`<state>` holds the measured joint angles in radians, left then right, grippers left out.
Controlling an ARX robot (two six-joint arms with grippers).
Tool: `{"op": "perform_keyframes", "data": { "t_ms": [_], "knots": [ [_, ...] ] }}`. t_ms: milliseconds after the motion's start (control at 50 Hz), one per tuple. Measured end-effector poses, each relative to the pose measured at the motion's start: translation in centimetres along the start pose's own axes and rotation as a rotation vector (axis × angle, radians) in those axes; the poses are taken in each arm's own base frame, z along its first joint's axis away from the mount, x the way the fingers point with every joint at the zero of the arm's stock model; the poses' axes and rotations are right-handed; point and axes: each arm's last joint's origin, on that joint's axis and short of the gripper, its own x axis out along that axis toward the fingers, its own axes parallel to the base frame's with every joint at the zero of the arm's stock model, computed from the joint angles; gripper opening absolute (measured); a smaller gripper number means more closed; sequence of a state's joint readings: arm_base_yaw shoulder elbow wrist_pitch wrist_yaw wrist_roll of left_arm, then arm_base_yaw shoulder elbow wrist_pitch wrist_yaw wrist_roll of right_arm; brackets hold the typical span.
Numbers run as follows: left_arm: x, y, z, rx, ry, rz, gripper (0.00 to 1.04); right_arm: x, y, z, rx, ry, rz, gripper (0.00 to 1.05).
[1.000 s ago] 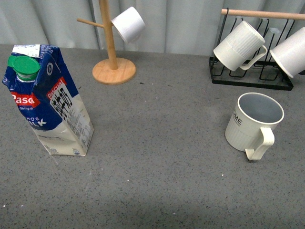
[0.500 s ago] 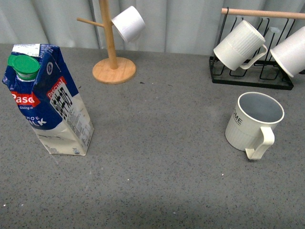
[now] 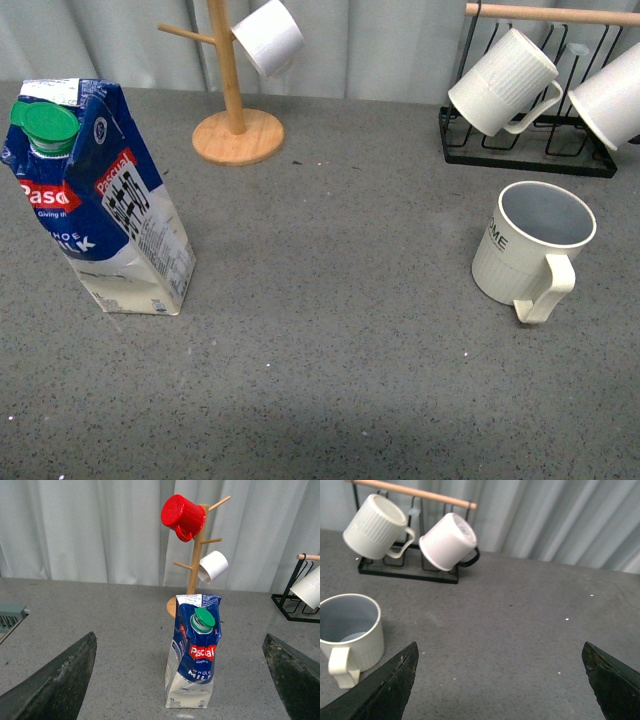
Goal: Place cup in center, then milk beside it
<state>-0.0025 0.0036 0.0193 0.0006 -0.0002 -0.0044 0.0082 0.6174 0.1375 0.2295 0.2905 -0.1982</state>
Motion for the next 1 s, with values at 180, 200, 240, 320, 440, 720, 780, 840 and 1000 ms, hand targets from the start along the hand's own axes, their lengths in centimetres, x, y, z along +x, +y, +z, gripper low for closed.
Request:
{"op": "perform_keyframes", "data": {
  "t_ms": [180,200,240,320,440,720,780,840,1000],
  "knots": [
    [0.0,0.0,0.0,0.000,0.000,0.000,0.98,6.3,0.5,1.0,0.005,0.162,0.071,0.95],
    [0.0,0.0,0.0,0.000,0.000,0.001,0.98,6.9,0.5,0.9,0.005,0.175,0.070,0.95],
    [0.0,0.0,0.0,0.000,0.000,0.000,0.98,8.2,0.7,0.8,0.004,0.219,0.069,0.95],
    [0.0,0.0,0.0,0.000,0.000,0.000,0.98,10.5,1.2,0.4,0.012,0.298,0.091,0.95],
    [0.0,0.0,0.0,0.000,0.000,0.000,0.98,12.6,2.1,-0.1,0.045,0.383,0.134,0.95],
    [0.0,0.0,0.0,0.000,0.000,0.000,0.98,15.7,4.7,-0.5,0.100,0.504,0.198,0.95],
    [0.0,0.0,0.0,0.000,0.000,0.000,0.98,16.4,5.3,-0.5,0.103,0.525,0.203,0.95],
    [0.0,0.0,0.0,0.000,0.000,0.000,0.98,17.0,5.9,-0.3,0.107,0.538,0.218,0.95],
    [0.0,0.0,0.0,0.000,0.000,0.000,0.98,18.6,7.4,0.7,0.118,0.559,0.248,0.95]
  ]
}}
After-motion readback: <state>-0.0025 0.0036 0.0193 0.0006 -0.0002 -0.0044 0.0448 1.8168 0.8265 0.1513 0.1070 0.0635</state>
